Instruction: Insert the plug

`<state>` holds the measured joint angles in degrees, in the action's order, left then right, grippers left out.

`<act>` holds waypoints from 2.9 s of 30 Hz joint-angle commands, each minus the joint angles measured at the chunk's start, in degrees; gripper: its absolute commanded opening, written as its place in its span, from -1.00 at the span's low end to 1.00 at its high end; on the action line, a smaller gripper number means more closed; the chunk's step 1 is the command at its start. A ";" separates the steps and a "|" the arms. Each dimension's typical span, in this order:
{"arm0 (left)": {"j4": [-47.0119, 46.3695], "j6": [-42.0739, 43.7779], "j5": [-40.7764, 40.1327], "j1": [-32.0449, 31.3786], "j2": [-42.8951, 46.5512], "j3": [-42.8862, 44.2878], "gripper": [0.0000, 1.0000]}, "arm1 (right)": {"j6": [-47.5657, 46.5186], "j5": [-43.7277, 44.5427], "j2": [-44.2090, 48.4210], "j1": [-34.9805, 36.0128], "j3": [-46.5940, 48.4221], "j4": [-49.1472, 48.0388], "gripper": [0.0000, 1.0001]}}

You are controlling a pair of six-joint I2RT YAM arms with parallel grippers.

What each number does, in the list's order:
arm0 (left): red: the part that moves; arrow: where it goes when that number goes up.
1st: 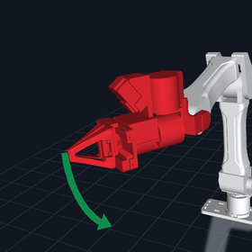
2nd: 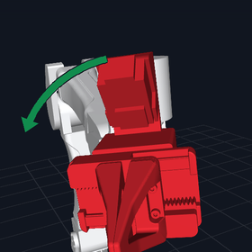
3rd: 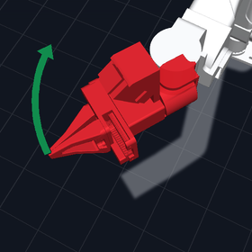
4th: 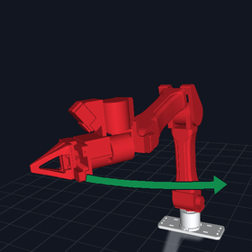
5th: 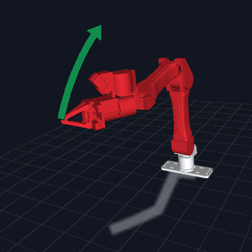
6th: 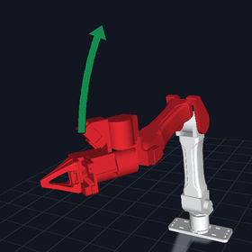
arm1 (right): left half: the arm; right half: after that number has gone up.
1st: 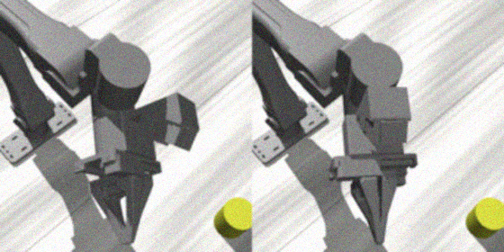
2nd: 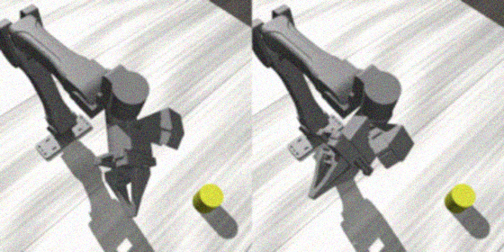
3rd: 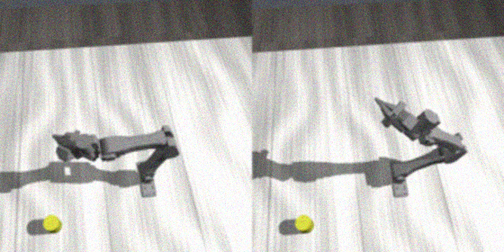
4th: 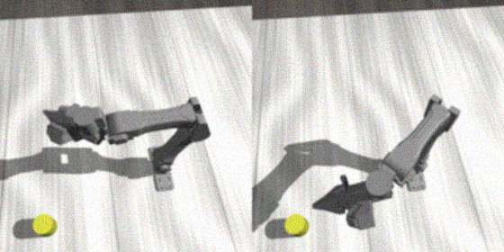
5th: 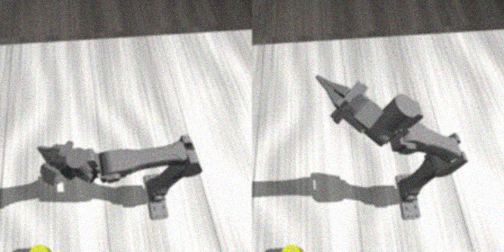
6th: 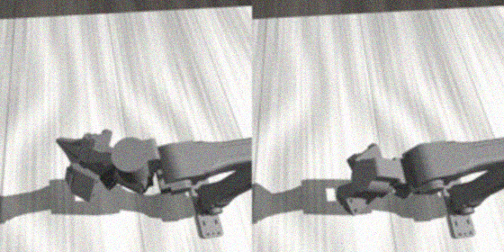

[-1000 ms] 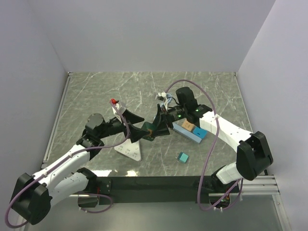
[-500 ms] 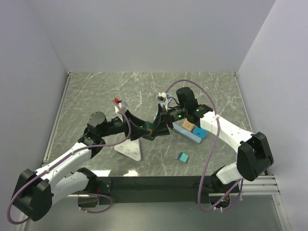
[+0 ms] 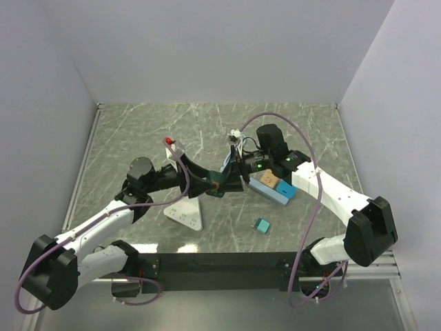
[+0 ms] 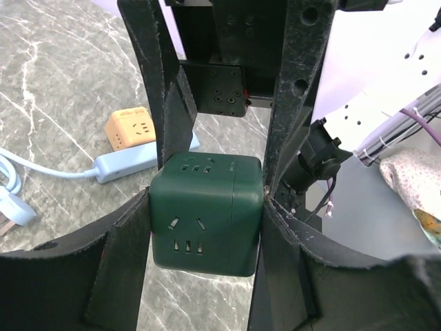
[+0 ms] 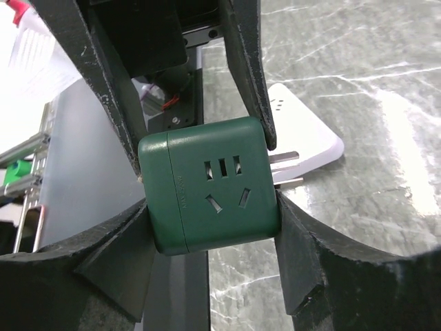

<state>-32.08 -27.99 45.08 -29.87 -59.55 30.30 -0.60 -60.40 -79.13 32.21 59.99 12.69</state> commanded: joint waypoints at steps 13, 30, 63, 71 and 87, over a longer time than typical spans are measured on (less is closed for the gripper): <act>1.47 -4.00 -5.44 3.93 -2.76 2.91 -0.99 | 5.88 20.12 8.81 -2.86 -5.14 -12.16 0.80; 12.56 -4.44 -2.02 5.43 -10.50 11.53 -0.99 | -8.71 59.78 16.91 18.85 -12.18 -18.58 0.82; 12.22 -3.83 0.89 5.43 -8.57 10.74 -0.97 | -13.99 70.42 2.32 26.86 -4.88 -13.39 0.05; 11.59 -3.30 -5.85 5.52 -2.52 8.81 0.44 | -8.99 72.18 2.84 23.79 -1.63 -6.19 -0.55; 15.19 -2.77 -35.84 6.67 19.38 -3.58 0.84 | 6.57 45.93 3.31 2.00 14.62 14.90 -1.00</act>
<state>-17.87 -30.87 17.56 -23.31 -41.63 28.71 1.10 -3.51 -73.76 38.20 67.72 24.08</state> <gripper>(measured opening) 0.922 0.696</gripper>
